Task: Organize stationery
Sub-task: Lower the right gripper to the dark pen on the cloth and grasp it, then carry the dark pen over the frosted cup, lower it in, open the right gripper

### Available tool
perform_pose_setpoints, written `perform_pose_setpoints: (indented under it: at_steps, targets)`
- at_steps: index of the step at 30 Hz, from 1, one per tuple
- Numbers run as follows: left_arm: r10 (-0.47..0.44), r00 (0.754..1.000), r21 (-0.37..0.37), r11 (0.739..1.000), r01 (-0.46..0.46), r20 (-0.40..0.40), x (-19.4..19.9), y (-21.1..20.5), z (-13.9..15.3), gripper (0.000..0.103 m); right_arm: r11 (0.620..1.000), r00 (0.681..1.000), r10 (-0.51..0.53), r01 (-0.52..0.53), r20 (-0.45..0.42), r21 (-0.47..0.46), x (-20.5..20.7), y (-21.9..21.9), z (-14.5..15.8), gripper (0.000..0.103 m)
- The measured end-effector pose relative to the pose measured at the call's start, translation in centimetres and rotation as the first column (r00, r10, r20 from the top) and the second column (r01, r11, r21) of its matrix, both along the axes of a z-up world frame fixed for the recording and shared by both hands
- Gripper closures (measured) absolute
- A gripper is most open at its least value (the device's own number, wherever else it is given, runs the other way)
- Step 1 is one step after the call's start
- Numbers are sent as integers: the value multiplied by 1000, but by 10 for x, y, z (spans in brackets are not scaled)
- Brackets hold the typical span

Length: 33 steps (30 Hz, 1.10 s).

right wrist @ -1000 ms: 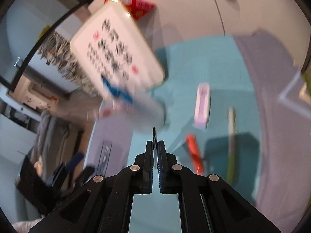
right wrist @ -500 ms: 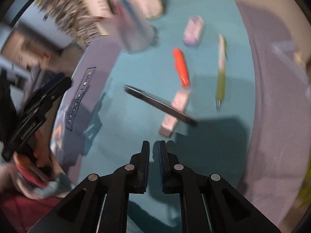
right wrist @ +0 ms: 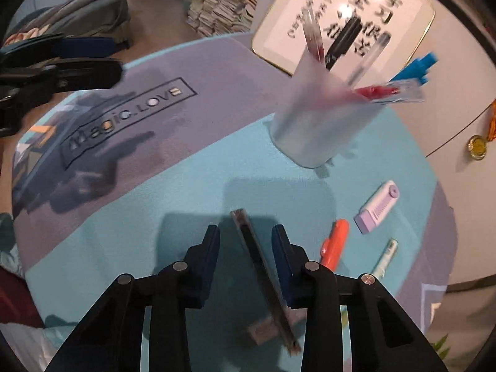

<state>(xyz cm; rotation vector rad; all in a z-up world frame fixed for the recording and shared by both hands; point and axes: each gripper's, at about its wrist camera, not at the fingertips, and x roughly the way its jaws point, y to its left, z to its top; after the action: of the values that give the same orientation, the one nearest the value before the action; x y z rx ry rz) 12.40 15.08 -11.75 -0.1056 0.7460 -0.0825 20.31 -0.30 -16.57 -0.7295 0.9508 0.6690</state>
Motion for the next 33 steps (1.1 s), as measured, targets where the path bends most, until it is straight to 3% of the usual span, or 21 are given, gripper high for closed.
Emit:
perform_pose_setpoints:
  at_steps: [2, 3, 5, 10, 18, 23, 27, 33]
  targets:
    - [-4, 1000, -5, 1000, 4, -2, 1, 1, -1, 45, 1000, 999, -13, 13, -40, 7, 11, 0, -5, 71]
    - [-7, 1000, -5, 1000, 7, -1, 2, 1, -2, 45, 999, 998, -15, 17, -65, 30, 16, 0, -6, 83]
    - [-12, 1000, -5, 1000, 12, -2, 3, 1, -3, 45, 998, 993, -21, 29, -119, 64, 22, -1, -7, 90]
    - [-27, 1000, -15, 1000, 27, -1, 3, -1, -2, 45, 980, 984, -72, 100, -166, 171, 23, -8, 8, 91]
    - [-79, 997, -6, 997, 79, 22, 3, -21, 9, 45, 856, 980, -198, 188, -32, 482, -1, -39, 111, 91]
    - [-100, 994, -2, 995, 101, 38, 0, -31, 15, 45, 753, 948, -311, 201, 69, 626, -9, -53, 163, 91]
    - [-95, 995, 10, 996, 94, 38, -2, -31, 14, 45, 731, 930, -353, 205, 103, 651, 8, -40, 177, 91]
    - [-74, 997, 5, 997, 74, 27, 2, -24, 10, 45, 753, 893, -423, 252, 155, 608, 33, -40, 171, 91]
